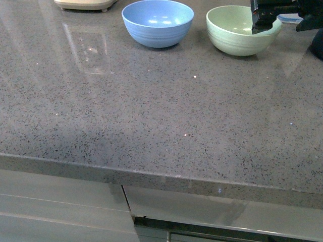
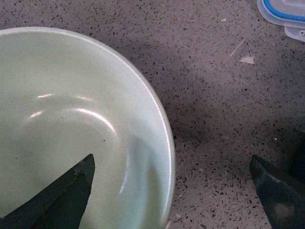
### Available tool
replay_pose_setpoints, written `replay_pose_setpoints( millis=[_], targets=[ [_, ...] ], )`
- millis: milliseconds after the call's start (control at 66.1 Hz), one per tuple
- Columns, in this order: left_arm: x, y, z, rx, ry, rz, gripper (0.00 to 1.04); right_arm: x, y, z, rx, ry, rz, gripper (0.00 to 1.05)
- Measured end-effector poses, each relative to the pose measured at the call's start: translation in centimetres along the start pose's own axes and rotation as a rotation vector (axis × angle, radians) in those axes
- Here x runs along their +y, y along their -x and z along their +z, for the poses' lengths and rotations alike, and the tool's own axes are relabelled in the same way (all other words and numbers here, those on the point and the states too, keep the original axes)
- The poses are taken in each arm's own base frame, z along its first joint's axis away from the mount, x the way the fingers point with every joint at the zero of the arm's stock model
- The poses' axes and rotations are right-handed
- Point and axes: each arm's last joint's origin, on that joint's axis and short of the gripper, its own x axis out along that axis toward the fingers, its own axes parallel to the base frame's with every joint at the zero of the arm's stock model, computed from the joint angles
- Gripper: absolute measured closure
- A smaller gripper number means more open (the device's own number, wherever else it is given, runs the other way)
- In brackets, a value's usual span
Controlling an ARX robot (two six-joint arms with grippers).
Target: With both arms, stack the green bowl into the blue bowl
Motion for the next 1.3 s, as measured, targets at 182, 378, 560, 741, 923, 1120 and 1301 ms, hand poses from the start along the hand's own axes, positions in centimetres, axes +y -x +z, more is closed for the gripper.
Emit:
replay_pose_setpoints(
  millis=[182, 378, 560, 741, 923, 1120, 1301],
  targets=[
    [0.0, 0.0, 0.0, 0.0, 0.0, 0.0, 0.07, 0.0, -0.4, -0.9, 0.018, 0.003, 0.005, 0.1],
    [0.0, 0.0, 0.0, 0.0, 0.0, 0.0, 0.07, 0.1, -0.7, -1.8, 0.041, -0.004, 0.02, 0.2],
    [0.0, 0.0, 0.0, 0.0, 0.0, 0.0, 0.07, 0.3, -0.8, -2.8, 0.063, -0.026, 0.033, 0.46],
    [0.0, 0.0, 0.0, 0.0, 0.0, 0.0, 0.07, 0.0, 0.4, -3.3, 0.04, -0.055, 0.027, 0.84],
    [0.0, 0.0, 0.0, 0.0, 0.0, 0.0, 0.07, -1.0, 2.1, -3.0, -0.003, -0.103, 0.016, 1.04],
    [0.0, 0.0, 0.0, 0.0, 0.0, 0.0, 0.07, -1.8, 2.2, -3.3, 0.004, -0.131, 0.01, 1.04],
    [0.0, 0.0, 0.0, 0.0, 0.0, 0.0, 0.07, -2.2, 2.4, -3.4, 0.012, -0.143, 0.001, 1.04]
  ],
)
